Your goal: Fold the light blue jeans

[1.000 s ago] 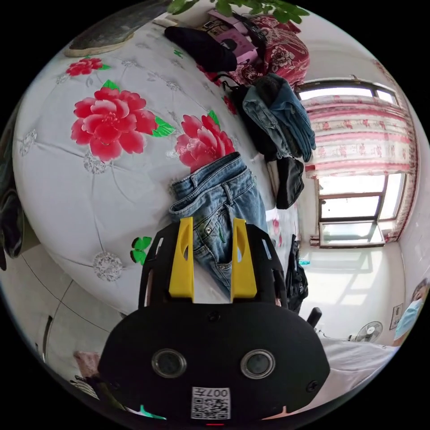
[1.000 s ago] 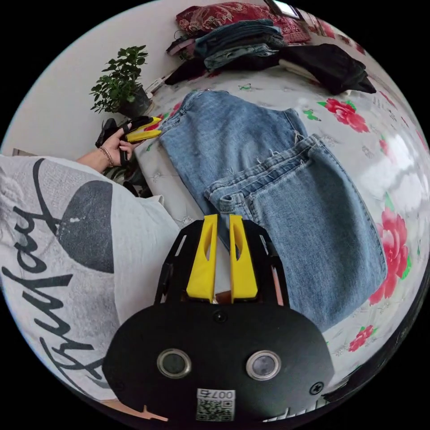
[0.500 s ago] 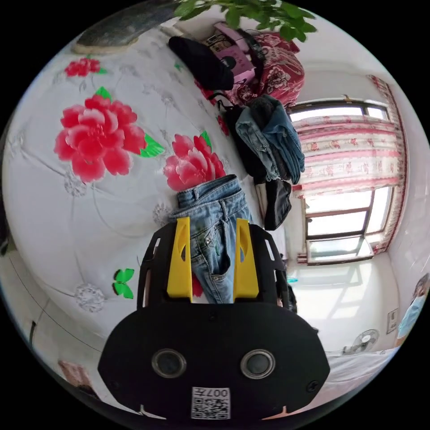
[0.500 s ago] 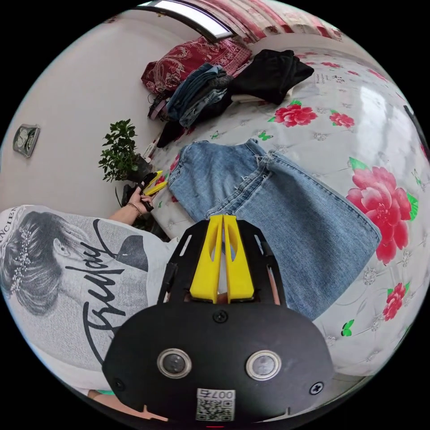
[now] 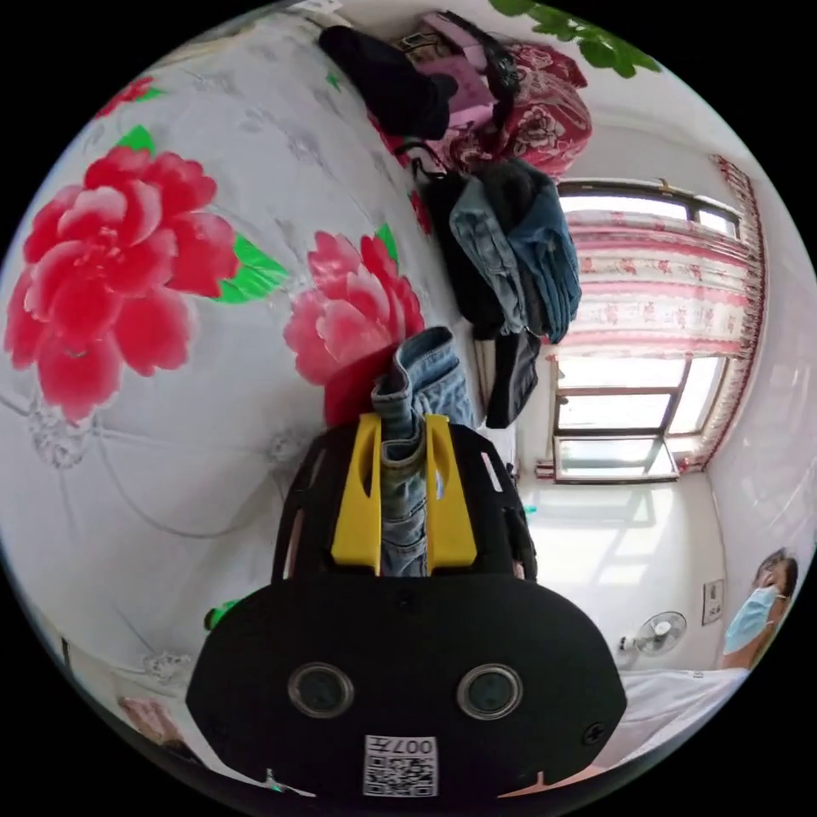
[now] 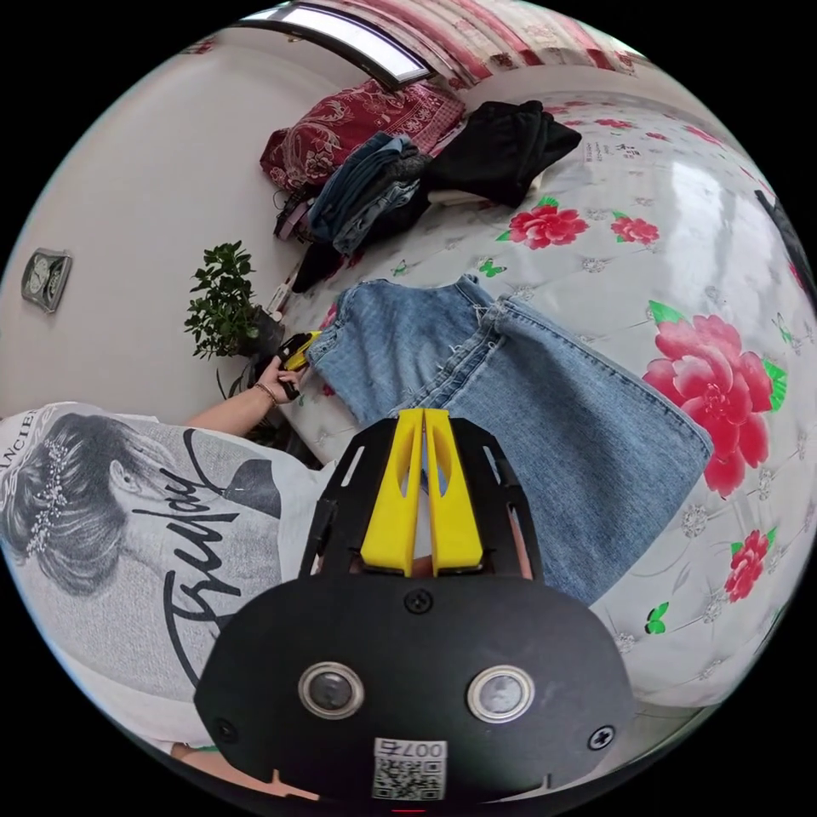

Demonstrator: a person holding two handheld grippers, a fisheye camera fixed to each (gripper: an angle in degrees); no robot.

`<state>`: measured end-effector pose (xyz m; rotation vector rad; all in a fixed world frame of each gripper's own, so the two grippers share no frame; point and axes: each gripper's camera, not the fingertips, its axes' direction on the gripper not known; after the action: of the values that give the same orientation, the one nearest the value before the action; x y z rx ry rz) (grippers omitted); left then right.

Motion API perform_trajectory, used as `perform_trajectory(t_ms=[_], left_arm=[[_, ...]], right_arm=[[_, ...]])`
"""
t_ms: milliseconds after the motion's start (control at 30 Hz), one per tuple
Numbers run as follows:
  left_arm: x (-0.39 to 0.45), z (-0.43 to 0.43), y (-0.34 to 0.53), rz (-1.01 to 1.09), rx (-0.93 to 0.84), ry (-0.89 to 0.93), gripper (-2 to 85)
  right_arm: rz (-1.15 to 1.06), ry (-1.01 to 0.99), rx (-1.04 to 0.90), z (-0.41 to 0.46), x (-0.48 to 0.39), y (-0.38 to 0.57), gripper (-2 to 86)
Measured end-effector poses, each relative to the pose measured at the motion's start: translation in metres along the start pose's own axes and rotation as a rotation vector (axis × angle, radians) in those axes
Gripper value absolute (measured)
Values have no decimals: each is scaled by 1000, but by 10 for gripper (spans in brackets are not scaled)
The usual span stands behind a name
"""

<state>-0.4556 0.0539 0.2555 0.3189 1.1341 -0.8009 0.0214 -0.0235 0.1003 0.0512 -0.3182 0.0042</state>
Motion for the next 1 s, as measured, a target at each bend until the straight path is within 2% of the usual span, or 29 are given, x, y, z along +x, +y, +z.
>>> perform_trajectory(t_ms=[167,267,333,367,433,533,633,700,833,933,1000], left_arm=[[120,38,11,363,-151,140,64],[220,81,54,628,-355,273,62],[292,117,119,840,-553,415,62],[306,127,137,883,-604,448,62],[343,170,218,1024,-838,550,66],[347,223,303,1136,-1105,465,91],[326,242,315,1140,-1118,316,100],[306,247,297,1074,-1091,228,111],[240,241,226,813,-938,24,133],[206,235,200,711,-867,-68,145],[192,244,198,683,-885,-106,158]], right_arm=[[51,39,48,-24,23,9,-3],[113,70,110,-49,44,24,-3],[183,93,176,-75,65,42,-2],[203,98,196,-81,71,47,-2],[297,102,278,-105,96,73,-1],[455,81,388,-130,131,111,2],[575,-11,505,-143,160,151,18],[639,-68,516,-139,178,168,31],[745,-118,454,-118,214,186,67],[755,-147,386,-104,234,178,83],[753,-160,310,-93,245,165,88]])
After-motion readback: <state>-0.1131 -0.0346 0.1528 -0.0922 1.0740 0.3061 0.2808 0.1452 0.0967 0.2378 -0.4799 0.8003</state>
